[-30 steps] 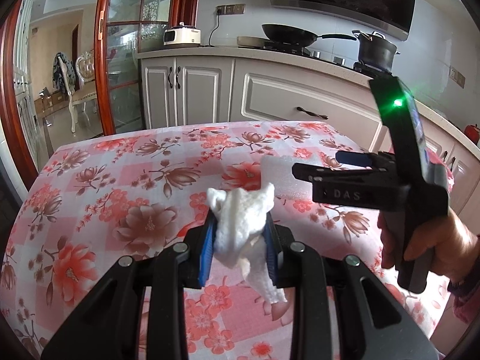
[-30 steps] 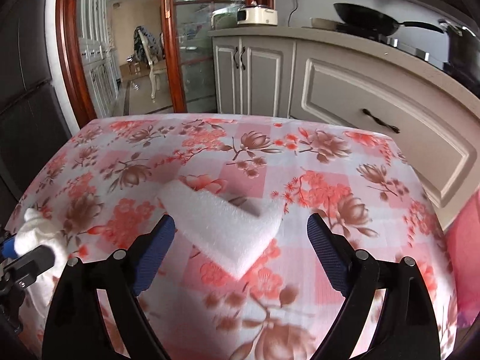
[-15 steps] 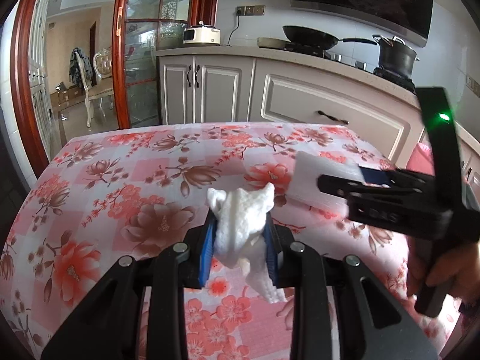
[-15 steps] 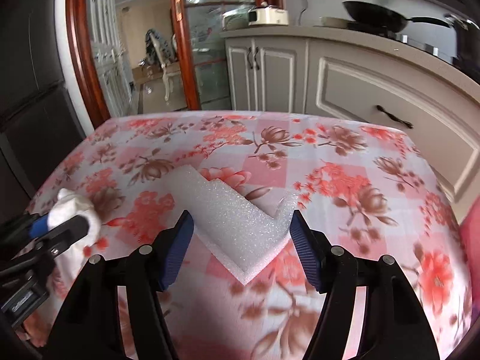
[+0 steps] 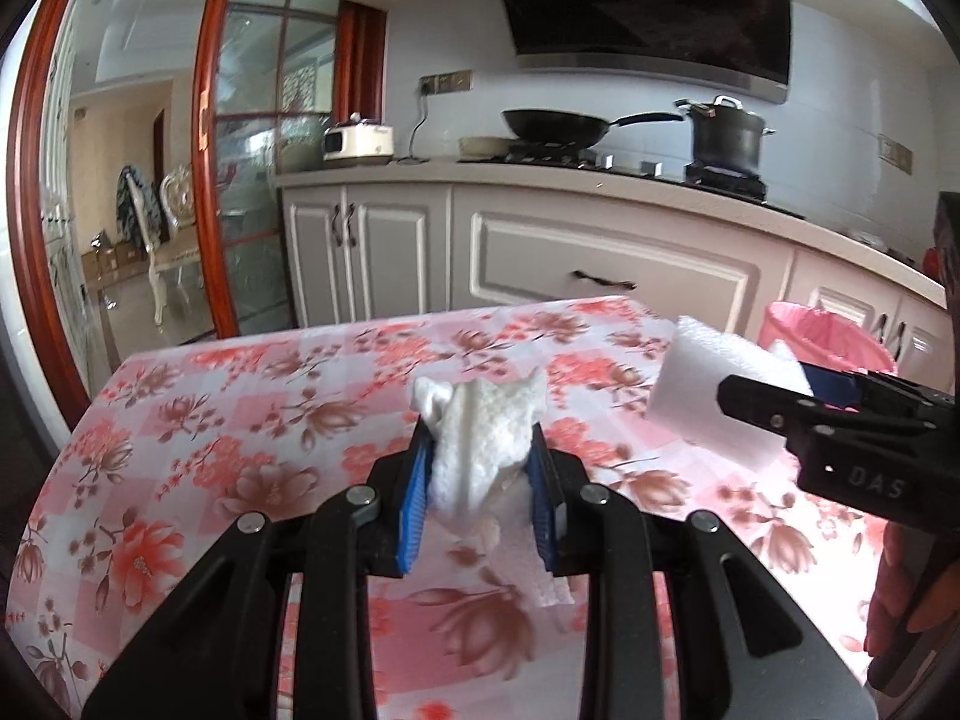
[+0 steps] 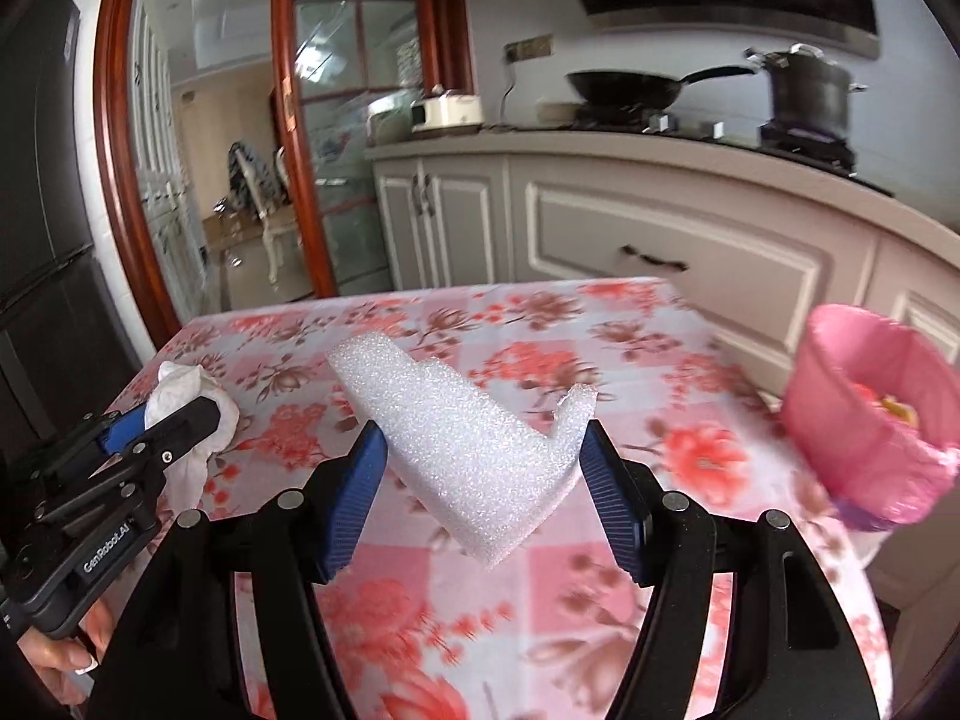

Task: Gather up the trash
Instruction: 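Carry the cloth and foam block over the pink bin and release both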

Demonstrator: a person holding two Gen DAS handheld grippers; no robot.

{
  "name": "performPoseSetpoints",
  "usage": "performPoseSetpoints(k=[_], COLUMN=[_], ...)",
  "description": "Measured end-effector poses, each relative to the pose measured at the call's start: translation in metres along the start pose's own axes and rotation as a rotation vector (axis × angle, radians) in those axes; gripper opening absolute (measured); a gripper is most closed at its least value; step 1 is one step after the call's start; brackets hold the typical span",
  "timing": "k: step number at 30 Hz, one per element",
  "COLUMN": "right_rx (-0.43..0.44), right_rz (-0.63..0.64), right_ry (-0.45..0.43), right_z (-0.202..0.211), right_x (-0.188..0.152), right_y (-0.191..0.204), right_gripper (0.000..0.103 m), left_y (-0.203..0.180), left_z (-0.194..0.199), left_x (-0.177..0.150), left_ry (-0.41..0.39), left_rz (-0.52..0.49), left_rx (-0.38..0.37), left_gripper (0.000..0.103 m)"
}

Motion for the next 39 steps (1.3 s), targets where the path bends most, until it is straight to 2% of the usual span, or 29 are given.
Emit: performPoseSetpoints(k=[9, 20, 26, 39], right_rx=[-0.109, -0.225, -0.305, -0.427], right_rz=[-0.002, -0.084, -0.118, -0.188], right_ry=[-0.116, -0.161, -0.178, -0.191], right_z=[0.059, 0.101, 0.123, 0.141], right_x=[0.010, 0.009, 0.006, 0.004], right_y=[-0.034, -0.100, -0.145, -0.246], right_gripper=[0.063, 0.064, 0.064, 0.064], left_y=[-0.052, -0.132, -0.182, -0.285], left_z=[0.030, 0.044, 0.037, 0.000], left_x=[0.023, 0.050, 0.060, 0.081], left_ry=[-0.103, -0.165, -0.171, -0.152], left_rz=[-0.035, -0.086, -0.116, -0.156], left_rx=[-0.058, -0.188, -0.253, -0.392], left_gripper=[0.028, 0.028, 0.028, 0.028])
Point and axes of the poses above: each gripper's, at about its wrist camera, not at the fingertips, and z roughly against the way its jaws point, y to its left, x to its top, the point moved 10 cm from there along -z, roughly the way its jaws point, and after that the axes turned 9 degrees about x, right-handed, at the moved point
